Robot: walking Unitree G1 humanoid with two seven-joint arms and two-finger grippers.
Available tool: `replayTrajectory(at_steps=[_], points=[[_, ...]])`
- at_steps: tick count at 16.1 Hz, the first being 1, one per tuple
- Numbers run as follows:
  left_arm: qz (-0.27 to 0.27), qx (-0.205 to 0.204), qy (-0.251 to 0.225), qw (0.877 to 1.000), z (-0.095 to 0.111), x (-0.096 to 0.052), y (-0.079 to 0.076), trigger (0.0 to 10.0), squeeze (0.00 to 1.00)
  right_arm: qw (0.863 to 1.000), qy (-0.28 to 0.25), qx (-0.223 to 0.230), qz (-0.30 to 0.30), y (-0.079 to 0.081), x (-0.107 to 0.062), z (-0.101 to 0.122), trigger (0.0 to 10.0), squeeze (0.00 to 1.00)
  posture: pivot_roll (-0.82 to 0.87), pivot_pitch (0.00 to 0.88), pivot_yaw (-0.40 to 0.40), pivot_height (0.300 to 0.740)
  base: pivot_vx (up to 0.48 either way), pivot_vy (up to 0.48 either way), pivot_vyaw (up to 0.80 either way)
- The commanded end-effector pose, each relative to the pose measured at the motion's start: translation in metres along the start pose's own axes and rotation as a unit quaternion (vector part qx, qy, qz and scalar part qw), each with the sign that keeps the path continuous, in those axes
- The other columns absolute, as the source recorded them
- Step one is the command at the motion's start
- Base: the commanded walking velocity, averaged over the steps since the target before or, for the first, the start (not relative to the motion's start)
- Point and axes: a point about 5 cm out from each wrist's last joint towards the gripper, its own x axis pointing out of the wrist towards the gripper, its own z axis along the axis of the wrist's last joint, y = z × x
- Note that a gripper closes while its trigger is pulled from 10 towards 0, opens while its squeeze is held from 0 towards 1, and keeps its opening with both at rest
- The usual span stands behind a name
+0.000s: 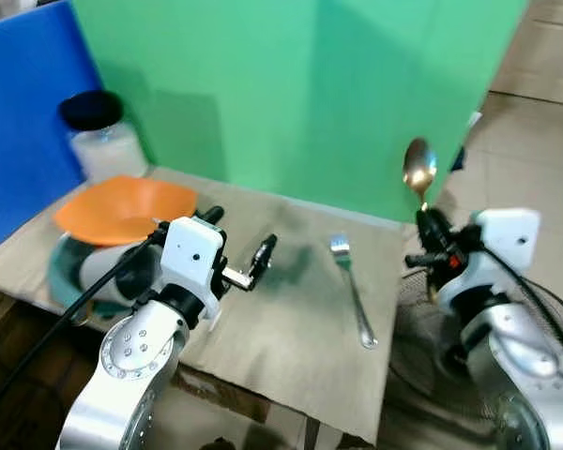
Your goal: Setting the table
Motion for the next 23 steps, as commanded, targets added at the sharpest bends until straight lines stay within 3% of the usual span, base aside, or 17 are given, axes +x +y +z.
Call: replayTrajectory(at_steps=[1,9,14,23], points=[[0.013,0.014,0.007,1.0,0.0,0.0,0.002,10.0,0.0,1.0,-0.007,-0.005,-0.007,0.0,-0.003,0.004,10.0,0.0,0.11,0.0,0.044,0.74,0.0,0.0,-0.8],[-0.005,0.004,0.022,1.0,-0.004,0.0,-0.003,10.0,0.0,1.0,0.018,-0.001,-0.017,0.004,-0.002,-0.003,10.0,0.0,0.12,0.0,0.048,0.74,0.0,0.0,-0.8],[0.008,-0.001,0.013,1.0,-0.002,0.001,0.003,10.0,0.0,1.0,0.022,0.005,-0.011,0.009,0.004,-0.004,10.0,0.0,0.12,0.0,0.045,0.74,0.0,0.0,-0.8],[-0.045,-0.009,0.014,0.999,-0.003,-0.004,-0.009,10.0,0.0,0.999,0.051,0.008,-0.003,0.011,0.001,-0.01,10.0,0.0,0.12,0.0,0.045,0.74,0.0,0.0,-0.8]])
